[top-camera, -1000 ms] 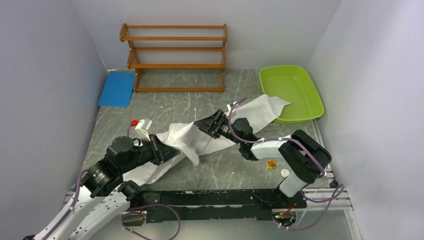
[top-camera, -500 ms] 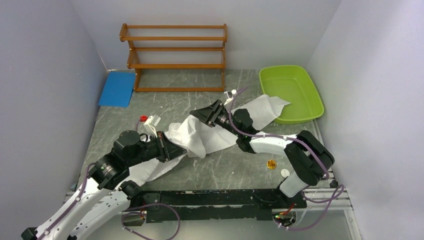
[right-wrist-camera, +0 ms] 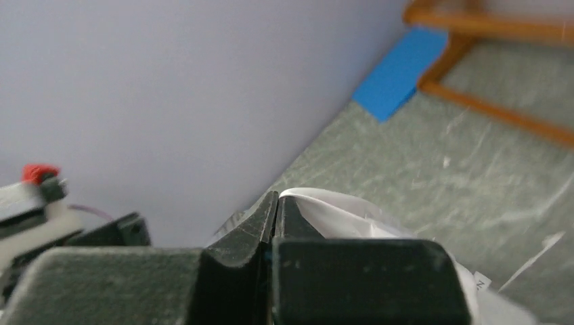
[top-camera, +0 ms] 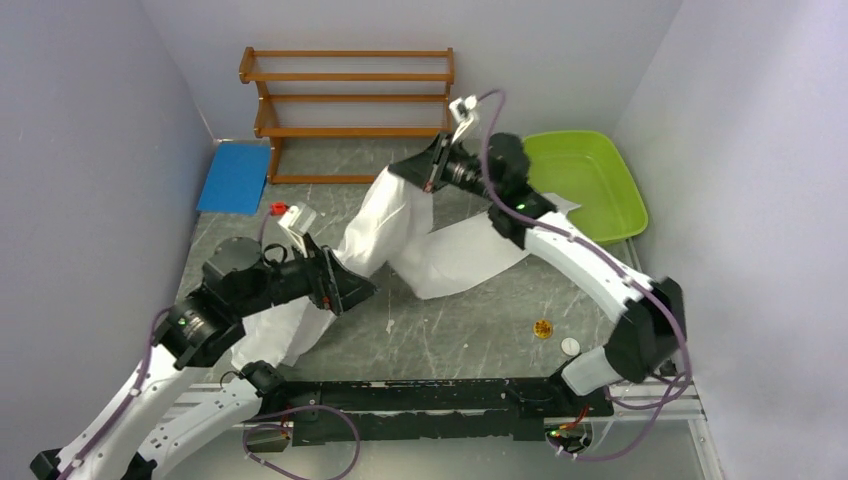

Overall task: Pin the brooch onto the clothing
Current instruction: Flatten out the clothes at the center of the board.

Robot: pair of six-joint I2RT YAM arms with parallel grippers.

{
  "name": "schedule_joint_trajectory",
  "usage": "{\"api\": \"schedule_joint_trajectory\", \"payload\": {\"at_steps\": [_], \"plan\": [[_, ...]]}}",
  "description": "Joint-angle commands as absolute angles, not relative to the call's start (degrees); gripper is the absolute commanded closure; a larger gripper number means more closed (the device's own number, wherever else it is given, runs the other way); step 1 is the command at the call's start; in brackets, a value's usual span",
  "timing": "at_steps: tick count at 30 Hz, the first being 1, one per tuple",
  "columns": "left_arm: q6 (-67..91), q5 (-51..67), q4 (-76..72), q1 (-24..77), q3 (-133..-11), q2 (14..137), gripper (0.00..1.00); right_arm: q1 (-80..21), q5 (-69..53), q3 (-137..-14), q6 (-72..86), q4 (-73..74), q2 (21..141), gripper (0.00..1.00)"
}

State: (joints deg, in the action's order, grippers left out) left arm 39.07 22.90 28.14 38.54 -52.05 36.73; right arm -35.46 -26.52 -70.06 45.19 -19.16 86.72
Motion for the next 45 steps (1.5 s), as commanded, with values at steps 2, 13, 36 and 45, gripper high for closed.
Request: {"api": "schedule_joint_trajectory", "payload": {"at_steps": [2, 13, 36, 45], "plan": [[30.30, 12.87, 36.52, 38.45, -64.12, 41.43, 0.05, -32.12, -39.53, -83.48, 21.36, -3.32, 71.92, 1.00], [22.65, 0.09, 43.29, 38.49, -73.72, 47.98, 0.05, -31.47, -31.28, -58.18, 20.11, 14.06, 44.89, 1.00], [22.41, -16.18, 38.35, 35.32, -82.46, 103.10, 0.04, -31.42, -27.93, -21.91, 43.53, 29.83, 19.12, 1.00], [22.06, -8.81, 33.85, 25.86, -77.13, 108.44, 0.04, -31.46, -27.81, -21.03, 42.99, 28.37, 19.87, 1.00]]}}
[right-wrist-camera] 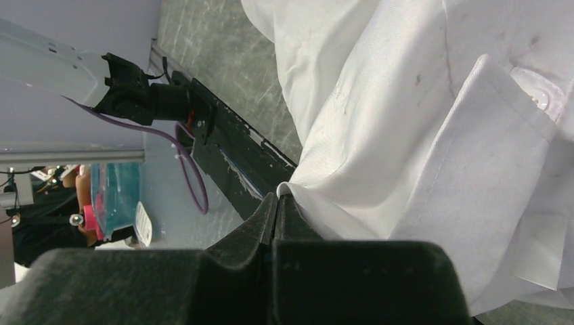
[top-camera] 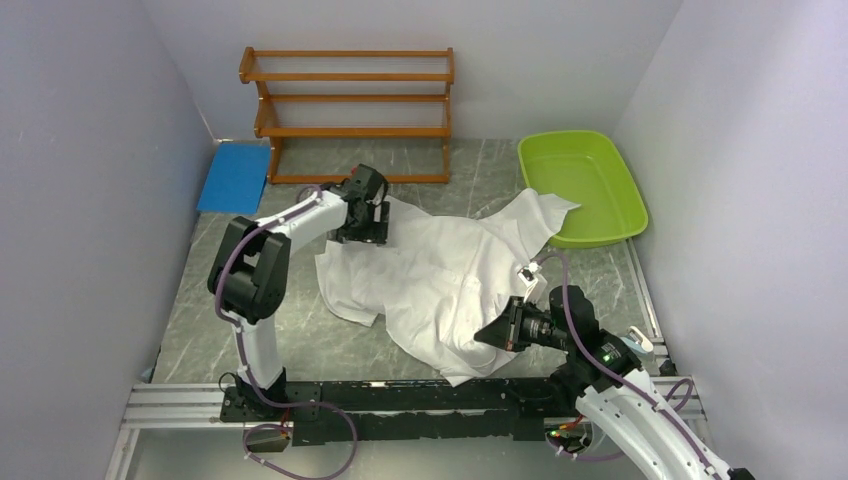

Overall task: Pin the brooch onto the clothing
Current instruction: Flatten out the clothes at the center of the board.

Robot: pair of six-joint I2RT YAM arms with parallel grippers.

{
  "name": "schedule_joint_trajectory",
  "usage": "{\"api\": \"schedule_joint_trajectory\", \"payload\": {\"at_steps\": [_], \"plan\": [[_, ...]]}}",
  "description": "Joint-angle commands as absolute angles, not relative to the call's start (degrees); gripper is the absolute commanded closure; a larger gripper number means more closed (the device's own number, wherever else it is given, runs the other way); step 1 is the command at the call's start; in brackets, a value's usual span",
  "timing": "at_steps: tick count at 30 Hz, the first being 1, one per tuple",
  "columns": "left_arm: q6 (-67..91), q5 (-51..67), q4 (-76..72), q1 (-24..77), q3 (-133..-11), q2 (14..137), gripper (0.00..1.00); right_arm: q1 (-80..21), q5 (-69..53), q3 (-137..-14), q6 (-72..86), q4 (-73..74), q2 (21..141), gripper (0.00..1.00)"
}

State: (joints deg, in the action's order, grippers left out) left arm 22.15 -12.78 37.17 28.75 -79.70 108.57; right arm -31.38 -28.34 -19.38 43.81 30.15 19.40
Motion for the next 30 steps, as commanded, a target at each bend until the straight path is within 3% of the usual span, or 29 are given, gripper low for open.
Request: {"api": "schedule_joint_trajectory", "payload": {"at_steps": [1, 7, 9, 10, 11, 17, 27, 28, 30], "plan": [[21.98, -7.84, 32.60, 25.69, -75.76, 107.74, 0.05, -31.49, -27.87, -21.07, 42.79, 28.17, 20.24, 1.00], [22.55, -3.25, 28.31, 23.82, -69.55, 102.50, 0.44, -31.39, -26.82, -23.90, 39.99, 27.47, 24.00, 1.00], [22.98, -0.74, 28.21, 22.19, -68.10, 101.95, 0.70, -31.40, -26.58, -25.33, 38.77, 27.15, 25.45, 1.00], [23.34, 0.08, 28.26, 21.45, -67.38, 101.38, 0.89, -31.42, -26.49, -25.93, 38.16, 26.97, 26.26, 1.00], [24.06, 0.48, 28.61, 20.78, -66.54, 100.43, 0.96, -31.38, -26.34, -26.61, 37.75, 26.67, 26.95, 1.00], [29.14, 0.12, 33.41, 18.46, -59.67, 84.18, 0.97, -31.39, -27.51, -29.16, 35.97, 22.85, 31.59, 1.00], [47.63, -15.13, 64.41, 17.84, -60.56, 43.77, 0.97, -31.51, -34.47, -27.19, 36.99, 12.98, 38.74, 1.00], [48.34, -16.25, 66.07, 17.84, -61.06, 41.06, 0.91, -31.56, -35.44, -26.74, 37.26, 11.93, 39.33, 1.00], [48.14, -17.70, 68.19, 17.84, -62.27, 37.41, 0.63, -31.55, -36.97, -25.85, 37.55, 10.38, 40.24, 1.00]]}}
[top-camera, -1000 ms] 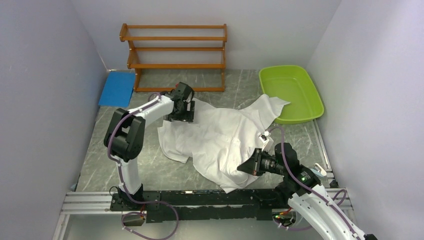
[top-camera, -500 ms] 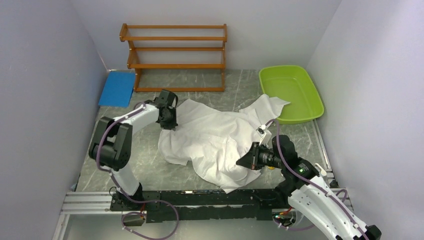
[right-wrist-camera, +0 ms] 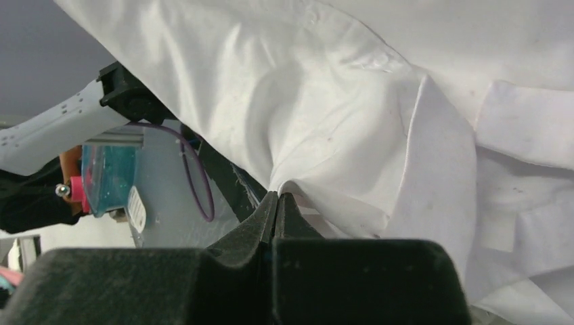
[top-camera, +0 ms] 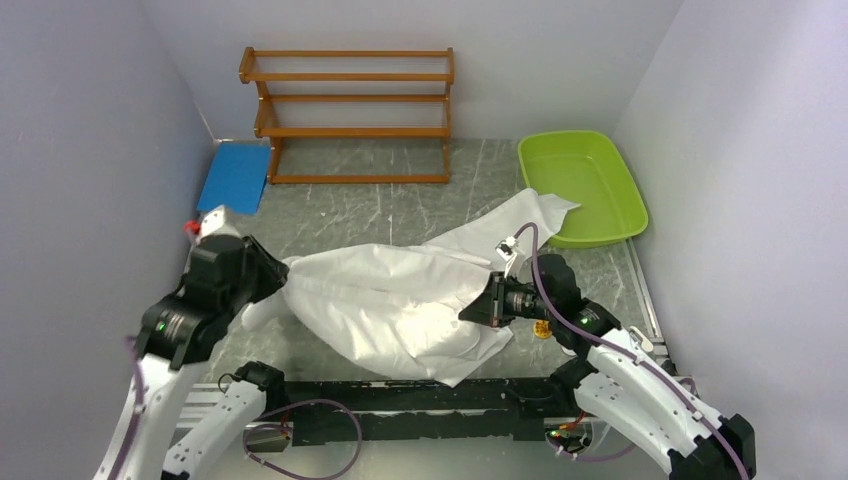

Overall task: Pin the brooch onto the clothing
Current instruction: Flatten out the clothes at the center of the board.

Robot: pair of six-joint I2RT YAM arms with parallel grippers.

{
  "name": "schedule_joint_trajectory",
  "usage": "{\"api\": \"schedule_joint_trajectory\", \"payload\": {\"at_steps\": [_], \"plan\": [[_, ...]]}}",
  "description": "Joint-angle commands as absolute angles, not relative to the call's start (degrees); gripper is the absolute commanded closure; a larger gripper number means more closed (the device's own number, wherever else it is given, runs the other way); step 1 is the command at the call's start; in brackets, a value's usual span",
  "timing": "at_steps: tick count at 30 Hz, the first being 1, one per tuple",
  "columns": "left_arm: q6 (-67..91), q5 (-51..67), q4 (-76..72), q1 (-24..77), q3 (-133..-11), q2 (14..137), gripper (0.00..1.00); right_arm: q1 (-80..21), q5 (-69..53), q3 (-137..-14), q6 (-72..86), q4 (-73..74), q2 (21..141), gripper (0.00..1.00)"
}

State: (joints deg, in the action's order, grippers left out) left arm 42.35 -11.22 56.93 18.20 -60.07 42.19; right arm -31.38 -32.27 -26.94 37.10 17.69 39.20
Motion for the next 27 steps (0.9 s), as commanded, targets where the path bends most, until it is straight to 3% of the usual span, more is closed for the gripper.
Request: {"api": "schedule_joint_trajectory", "payload": {"at_steps": [1, 2, 3, 5, 9, 15, 20, 27], "plan": [[47.30, -18.13, 68.58, 17.84, -62.89, 36.45, 0.43, -31.55, -37.30, -25.48, 37.58, 10.30, 40.52, 1.00], [45.84, -18.39, 68.54, 17.84, -63.51, 36.11, 0.26, -31.55, -37.41, -25.11, 37.60, 10.28, 40.59, 1.00], [44.04, -18.65, 68.16, 17.84, -64.00, 36.22, 0.16, -31.57, -37.50, -24.75, 37.49, 10.39, 40.63, 1.00], [40.56, -18.70, 65.99, 17.84, -65.10, 37.50, 0.07, -31.57, -37.41, -23.85, 37.55, 10.91, 40.30, 1.00], [29.41, -8.80, 55.88, 17.85, -66.07, 44.90, 0.06, -31.64, -37.75, -19.37, 39.38, 10.74, 38.43, 1.00], [25.53, 9.07, 44.70, 20.58, -69.68, 65.88, 0.08, -31.65, -38.22, -9.64, 44.81, 8.94, 32.38, 1.00], [21.79, 2.65, 42.65, 35.71, -80.51, 86.89, 0.07, -31.65, -37.91, -4.63, 47.87, 10.13, 27.29, 1.00], [14.63, 0.09, 42.82, 47.25, -101.82, 112.01, 0.07, -31.67, -37.02, -4.28, 47.55, 13.84, 21.45, 1.00]]}}
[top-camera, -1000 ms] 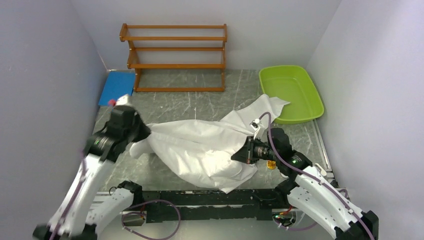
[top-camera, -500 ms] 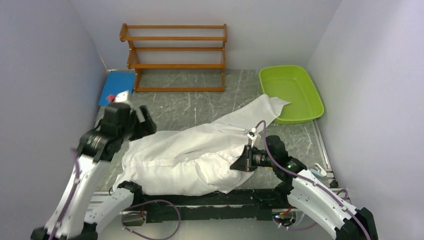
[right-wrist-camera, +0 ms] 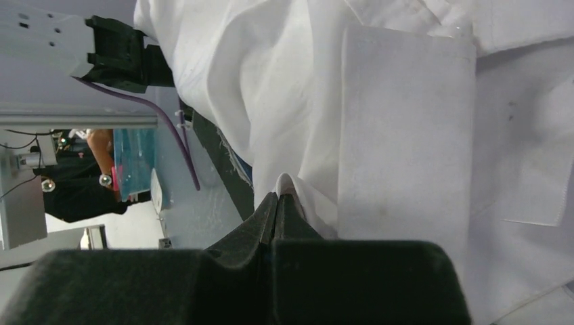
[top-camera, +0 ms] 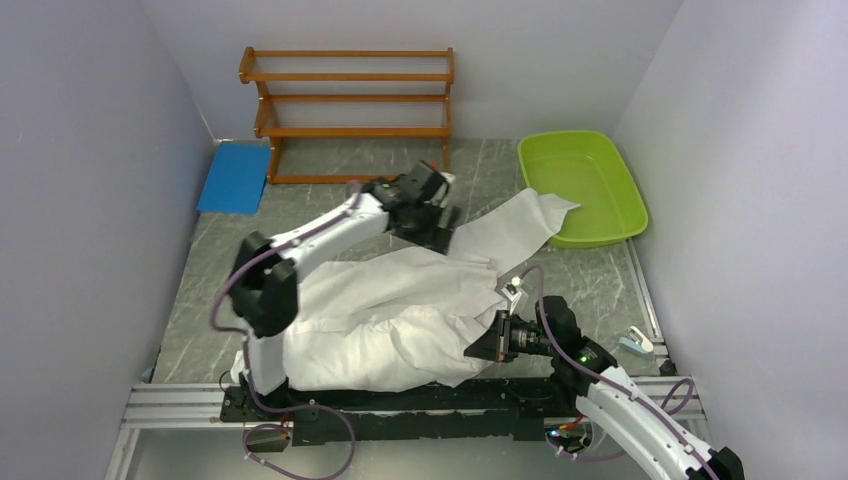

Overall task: Pin the brooch onto the clothing
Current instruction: Flatten out the clothes at the center of the board.

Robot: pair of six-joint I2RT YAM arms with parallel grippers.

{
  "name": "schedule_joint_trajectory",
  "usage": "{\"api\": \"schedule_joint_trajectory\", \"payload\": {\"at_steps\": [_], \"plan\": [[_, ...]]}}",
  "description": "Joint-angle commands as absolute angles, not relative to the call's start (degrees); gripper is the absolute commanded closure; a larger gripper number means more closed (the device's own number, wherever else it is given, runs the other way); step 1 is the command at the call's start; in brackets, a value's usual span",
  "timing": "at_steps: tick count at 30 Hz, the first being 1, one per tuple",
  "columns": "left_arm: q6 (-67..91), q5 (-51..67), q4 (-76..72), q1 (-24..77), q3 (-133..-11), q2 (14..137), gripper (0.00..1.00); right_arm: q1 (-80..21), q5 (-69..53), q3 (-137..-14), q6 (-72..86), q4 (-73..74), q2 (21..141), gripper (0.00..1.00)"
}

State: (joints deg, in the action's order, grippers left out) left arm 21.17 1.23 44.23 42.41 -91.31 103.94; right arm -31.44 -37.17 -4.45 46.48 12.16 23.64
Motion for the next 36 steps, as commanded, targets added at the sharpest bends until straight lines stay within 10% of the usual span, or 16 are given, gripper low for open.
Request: {"api": "schedule_joint_trajectory", "payload": {"at_steps": [1, 15, 23, 36], "plan": [[13.09, 0.32, 43.42, 48.62, -105.29, 115.41, 0.06, -31.64, -37.15, -4.16, 47.75, 14.03, 20.96, 1.00], [15.76, 6.41, 38.68, 52.53, -118.38, 133.59, 0.15, -31.69, -35.09, -7.12, 48.72, 19.63, 15.44, 1.00], [18.30, 7.19, 35.49, 49.76, -118.26, 129.66, 0.95, -31.68, -32.53, -12.81, 45.39, 19.11, 21.05, 1.00], [20.58, 0.51, 36.62, 33.21, -105.37, 94.98, 0.97, -31.34, -30.10, -41.00, 29.90, 17.41, 47.87, 1.00]]}}
